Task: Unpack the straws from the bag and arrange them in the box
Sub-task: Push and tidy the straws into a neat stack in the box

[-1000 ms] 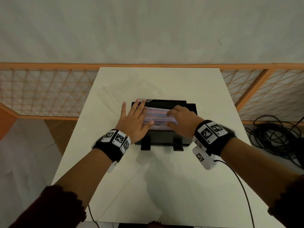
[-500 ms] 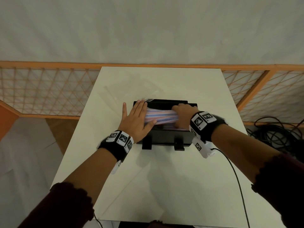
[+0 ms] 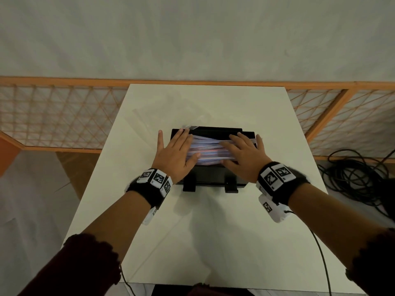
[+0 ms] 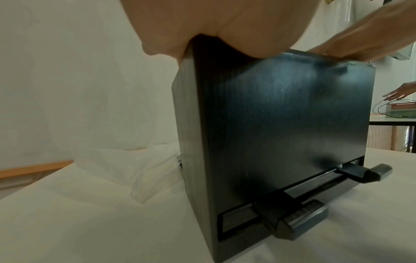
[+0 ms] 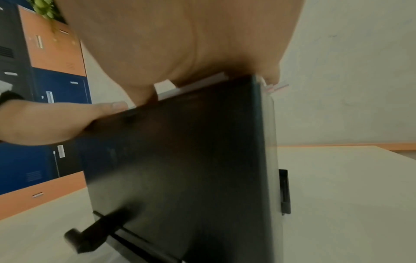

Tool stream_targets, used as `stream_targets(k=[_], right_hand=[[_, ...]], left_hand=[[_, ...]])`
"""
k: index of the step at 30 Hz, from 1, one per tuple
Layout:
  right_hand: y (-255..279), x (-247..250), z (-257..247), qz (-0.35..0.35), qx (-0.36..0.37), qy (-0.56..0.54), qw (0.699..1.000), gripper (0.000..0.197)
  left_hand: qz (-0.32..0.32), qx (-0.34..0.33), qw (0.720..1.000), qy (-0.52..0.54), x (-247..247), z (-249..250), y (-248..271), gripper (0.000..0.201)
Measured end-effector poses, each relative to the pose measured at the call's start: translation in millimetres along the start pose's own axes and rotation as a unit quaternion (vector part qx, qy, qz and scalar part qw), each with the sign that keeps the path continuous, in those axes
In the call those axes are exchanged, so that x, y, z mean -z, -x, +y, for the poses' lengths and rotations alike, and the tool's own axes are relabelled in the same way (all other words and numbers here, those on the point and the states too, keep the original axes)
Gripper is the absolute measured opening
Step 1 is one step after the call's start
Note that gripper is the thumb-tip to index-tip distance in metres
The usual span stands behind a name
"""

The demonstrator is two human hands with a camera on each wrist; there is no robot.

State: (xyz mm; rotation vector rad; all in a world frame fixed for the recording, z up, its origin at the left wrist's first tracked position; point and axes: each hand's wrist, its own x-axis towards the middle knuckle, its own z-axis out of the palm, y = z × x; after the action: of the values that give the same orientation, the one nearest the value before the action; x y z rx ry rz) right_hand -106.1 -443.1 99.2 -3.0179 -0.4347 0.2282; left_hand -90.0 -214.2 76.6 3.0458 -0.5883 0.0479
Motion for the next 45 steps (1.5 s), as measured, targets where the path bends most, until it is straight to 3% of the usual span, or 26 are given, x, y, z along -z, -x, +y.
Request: stream_targets(k=[5, 9, 12, 15, 21, 25, 28, 32, 35, 39, 41, 43, 44, 45], right_hand=[[-8.5, -4.4, -8.8, -0.051, 0.017, -0.081, 0.995, 0.082], [-13.5, -9.1, -14.3, -0.07, -0.008, -0.106, 0.992, 0.057], [-15.1, -9.2, -8.7, -0.066, -0.049, -0.101, 0.991, 0.058], [-17.4, -5.8, -15.2, -0.093, -0.022, -0.088, 0.992, 0.057], [-25.3, 1.5, -48.5, -0.141, 0.046, -0.079, 0.986, 0.055], [-21.2, 3.4, -47.0, -0.075, 0.067, -0.069, 0.993, 0.055], [-11.3, 1.2, -39.7, -0.061, 0.127, -0.006, 0.99, 0.076], [-8.4, 5.2, -34.4, -0.076, 0.135, 0.052, 0.987, 0.097], [-16.7, 11.5, -49.2, -0.083, 0.157, 0.042, 0.983, 0.09], [-24.6, 10.1, -69.8, -0.148, 0.167, 0.011, 0.975, 0.072], [-22.2, 12.3, -65.6, -0.123, 0.147, -0.064, 0.979, 0.063], [-21.6, 16.9, -51.9, -0.038, 0.11, -0.174, 0.978, 0.049], [-24.0, 20.9, -43.4, -0.009, 0.084, -0.191, 0.978, 0.046], [-28.6, 25.6, -34.3, -0.005, 0.056, -0.176, 0.983, 0.047]], left_hand=[[-0.001, 0.007, 1.0, -0.01, 3.0, 3.7, 0.0, 0.079], [-0.017, -0.007, 0.999, -0.026, 4.2, 4.7, 1.6, 0.083], [-0.053, -0.003, 0.999, 0.011, 4.2, 3.3, -1.2, 0.088], [-0.081, -0.021, 0.996, 0.035, 5.3, 1.4, -4.2, 0.086], [-0.022, -0.019, 1.0, -0.012, 5.5, 0.0, 1.6, 0.082], [0.022, 0.034, 0.996, 0.081, 7.2, -0.4, 7.3, 0.078], [0.073, 0.107, 0.952, 0.276, 4.4, -5.0, 9.7, 0.065], [0.074, 0.2, 0.841, 0.497, 1.5, -8.3, 7.1, 0.055], [0.052, 0.199, 0.82, 0.533, 2.1, -1.6, 3.6, 0.055], [0.056, 0.205, 0.799, 0.563, -0.3, -0.4, -0.3, 0.059], [0.064, 0.212, 0.794, 0.566, -1.0, -8.6, 0.4, 0.062], [0.071, 0.22, 0.804, 0.548, 1.2, -16.7, 3.2, 0.06], [0.074, 0.211, 0.823, 0.522, 3.2, -19.2, 4.5, 0.059], [0.077, 0.186, 0.862, 0.466, 6.0, -20.4, 4.7, 0.059]])
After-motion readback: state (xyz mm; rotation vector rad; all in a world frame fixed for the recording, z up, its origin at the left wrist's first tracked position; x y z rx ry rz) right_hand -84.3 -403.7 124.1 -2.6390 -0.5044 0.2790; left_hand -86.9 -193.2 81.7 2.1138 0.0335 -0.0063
